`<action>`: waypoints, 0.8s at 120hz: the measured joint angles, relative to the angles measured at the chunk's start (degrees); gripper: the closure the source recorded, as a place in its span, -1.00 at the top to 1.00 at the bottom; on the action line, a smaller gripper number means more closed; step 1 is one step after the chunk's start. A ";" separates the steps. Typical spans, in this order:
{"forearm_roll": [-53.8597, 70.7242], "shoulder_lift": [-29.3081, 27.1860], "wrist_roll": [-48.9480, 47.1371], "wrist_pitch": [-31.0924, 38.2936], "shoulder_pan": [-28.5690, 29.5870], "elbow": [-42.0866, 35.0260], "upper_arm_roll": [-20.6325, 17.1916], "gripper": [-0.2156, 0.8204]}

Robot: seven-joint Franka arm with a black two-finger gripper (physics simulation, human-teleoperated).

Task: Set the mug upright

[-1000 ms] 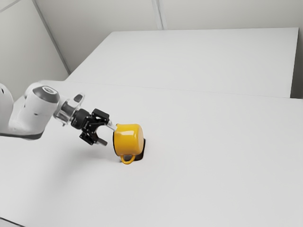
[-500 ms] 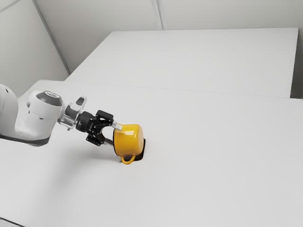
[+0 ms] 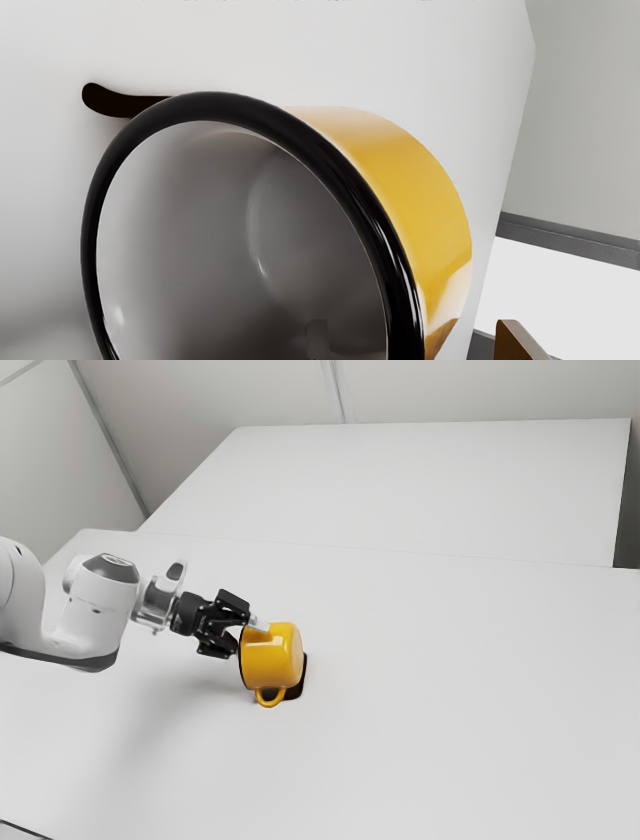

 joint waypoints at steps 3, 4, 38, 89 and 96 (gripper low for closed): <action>-0.11 -0.05 0.10 0.07 -0.08 -0.03 0.00 -0.06; -0.15 -0.07 0.14 0.09 -0.11 -0.04 0.00 -0.07; -1.22 -0.32 1.31 0.48 -0.57 -0.06 -0.14 -0.71; -1.76 -3.15 1.81 2.04 -2.46 0.49 -0.60 -0.91; 1.48 -4.04 0.40 3.41 -3.00 1.33 -0.59 -0.92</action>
